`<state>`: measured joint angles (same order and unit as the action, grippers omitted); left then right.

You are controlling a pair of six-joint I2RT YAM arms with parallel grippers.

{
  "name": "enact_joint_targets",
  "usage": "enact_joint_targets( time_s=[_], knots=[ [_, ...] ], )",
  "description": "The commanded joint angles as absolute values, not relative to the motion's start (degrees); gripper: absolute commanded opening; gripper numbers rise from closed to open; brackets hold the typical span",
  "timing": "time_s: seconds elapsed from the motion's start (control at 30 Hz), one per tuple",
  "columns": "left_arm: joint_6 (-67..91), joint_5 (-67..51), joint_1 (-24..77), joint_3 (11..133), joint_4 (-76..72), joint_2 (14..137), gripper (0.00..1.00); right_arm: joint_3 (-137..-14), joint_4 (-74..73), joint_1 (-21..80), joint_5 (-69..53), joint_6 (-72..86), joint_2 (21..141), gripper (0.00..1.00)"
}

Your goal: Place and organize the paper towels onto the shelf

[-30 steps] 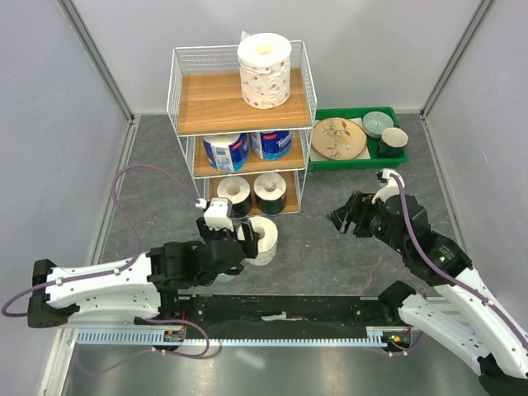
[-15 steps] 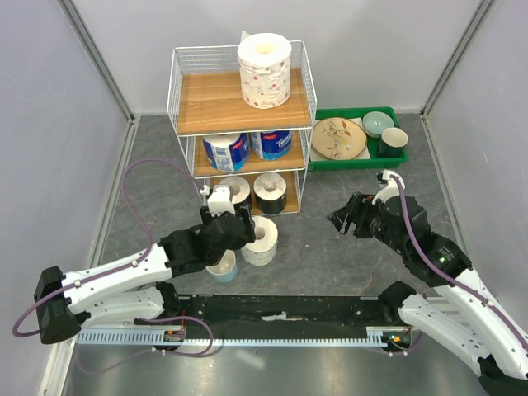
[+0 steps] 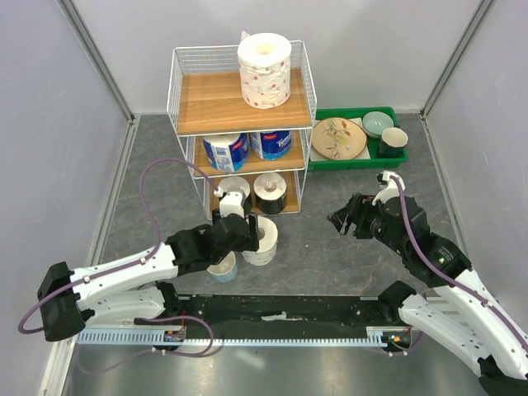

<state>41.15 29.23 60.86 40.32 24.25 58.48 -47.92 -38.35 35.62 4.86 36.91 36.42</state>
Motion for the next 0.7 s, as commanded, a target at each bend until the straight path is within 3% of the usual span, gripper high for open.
enact_joint_targets(
  time_s=[0.0,0.53,0.67],
  knots=[
    [42.5,28.7,60.7,40.4,26.9,57.9,0.77,-47.5,-37.7,35.7,5.9,37.5,36.0,0.79],
    [43.5,29.8,58.6,42.1,25.0,64.7,0.75,-47.8,-37.7,35.8,5.4,37.5,36.6,0.79],
    [43.2,29.5,57.3,42.3,24.8,65.0,0.67,-47.5,-38.0,35.8,5.4,37.5,36.0,0.8]
  ],
)
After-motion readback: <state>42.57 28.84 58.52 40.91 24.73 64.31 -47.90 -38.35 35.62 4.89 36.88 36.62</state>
